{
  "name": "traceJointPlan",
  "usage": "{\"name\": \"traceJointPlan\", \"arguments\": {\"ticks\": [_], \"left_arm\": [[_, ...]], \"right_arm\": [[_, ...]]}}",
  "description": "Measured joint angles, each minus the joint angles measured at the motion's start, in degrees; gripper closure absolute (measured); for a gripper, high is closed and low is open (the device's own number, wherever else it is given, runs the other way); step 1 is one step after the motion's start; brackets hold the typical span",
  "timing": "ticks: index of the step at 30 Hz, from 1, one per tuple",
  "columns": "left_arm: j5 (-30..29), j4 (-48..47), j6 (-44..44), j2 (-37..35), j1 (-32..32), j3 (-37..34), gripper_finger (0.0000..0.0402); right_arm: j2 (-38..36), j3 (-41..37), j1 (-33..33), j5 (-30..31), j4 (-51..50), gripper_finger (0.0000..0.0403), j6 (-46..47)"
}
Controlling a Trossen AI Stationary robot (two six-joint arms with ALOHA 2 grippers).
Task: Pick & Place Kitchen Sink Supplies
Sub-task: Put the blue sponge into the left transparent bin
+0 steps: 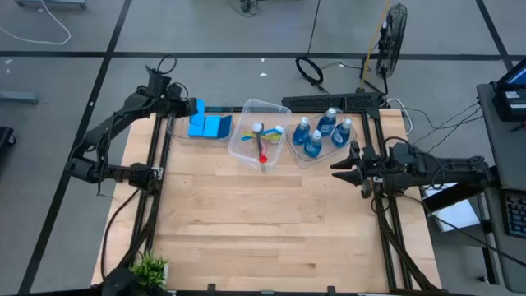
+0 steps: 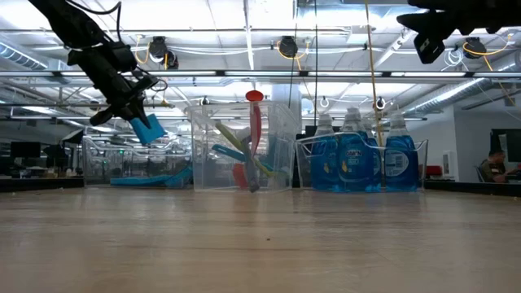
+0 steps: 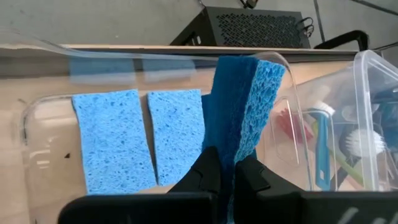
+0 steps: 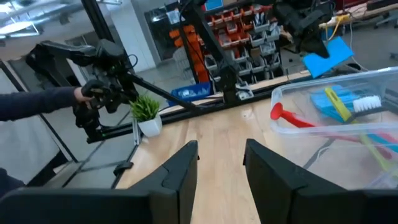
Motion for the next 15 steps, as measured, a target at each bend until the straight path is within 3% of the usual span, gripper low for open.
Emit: {"name": "traceJointPlan", "arguments": {"ticks": [9, 15], "left_arm": [[1.1, -0.5, -0.9, 0.0, 0.0, 0.0, 0.0394], [-2.1, -0.6, -3.0, 0.0, 0.0, 0.0, 0.0394]], "right_arm": [[-6.8, -5.8, 0.0, 0.0, 0.1, 0.0281, 4.3], [-9.9, -8.8, 0.0, 0.0, 3.0, 0.0280, 4.4]]}}
